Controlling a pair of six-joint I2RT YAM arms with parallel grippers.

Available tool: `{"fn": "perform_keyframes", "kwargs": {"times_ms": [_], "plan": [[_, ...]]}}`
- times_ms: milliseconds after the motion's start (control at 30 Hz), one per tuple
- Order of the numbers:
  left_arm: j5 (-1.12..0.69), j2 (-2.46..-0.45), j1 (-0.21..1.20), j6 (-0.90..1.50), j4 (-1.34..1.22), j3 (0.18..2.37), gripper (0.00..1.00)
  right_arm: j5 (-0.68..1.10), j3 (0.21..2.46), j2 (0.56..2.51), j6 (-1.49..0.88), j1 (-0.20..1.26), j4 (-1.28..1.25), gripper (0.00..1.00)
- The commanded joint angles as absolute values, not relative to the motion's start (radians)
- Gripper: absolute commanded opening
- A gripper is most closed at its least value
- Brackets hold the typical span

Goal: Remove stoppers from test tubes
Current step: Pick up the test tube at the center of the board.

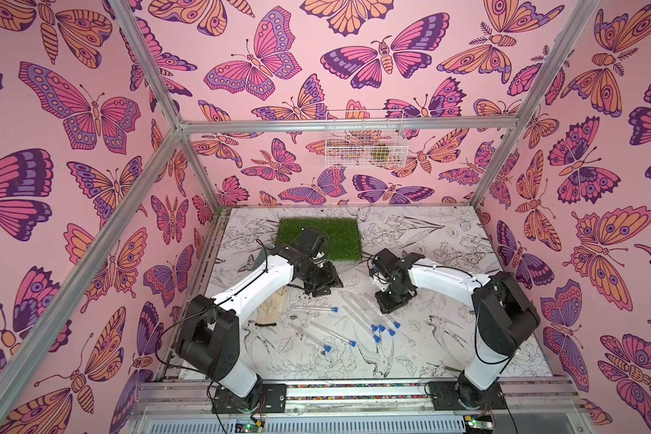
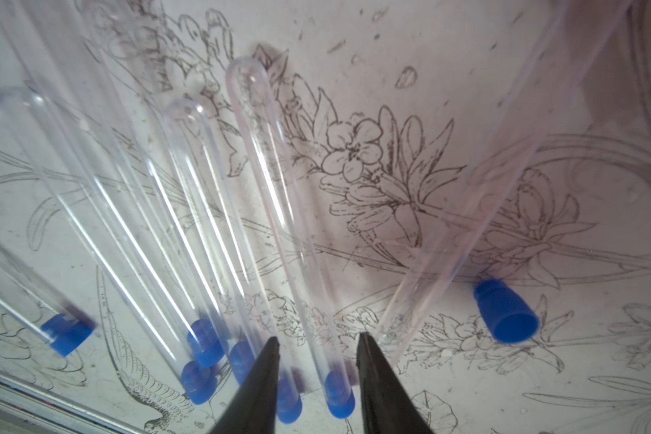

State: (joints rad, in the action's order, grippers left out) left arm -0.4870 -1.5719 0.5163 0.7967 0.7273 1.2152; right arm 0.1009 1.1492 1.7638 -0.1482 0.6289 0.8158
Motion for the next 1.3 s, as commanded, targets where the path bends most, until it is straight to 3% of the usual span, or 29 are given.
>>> {"fn": "perform_keyframes", "kwargs": {"times_ms": [0,633,1267], "plan": [[-0.504,-1.544,0.509,0.794,0.71,1.178,0.51,0.074,1.174,1.789,-0.121,0.63,0.831,0.37],[-0.499,-1.508,0.493,0.825,0.665,1.1,0.51,0.077,1.174,1.854,-0.136,0.63,0.799,0.34],[-0.505,-1.484,0.465,0.834,0.629,1.089,0.51,0.057,1.19,1.823,-0.109,0.649,0.801,0.19]]}}
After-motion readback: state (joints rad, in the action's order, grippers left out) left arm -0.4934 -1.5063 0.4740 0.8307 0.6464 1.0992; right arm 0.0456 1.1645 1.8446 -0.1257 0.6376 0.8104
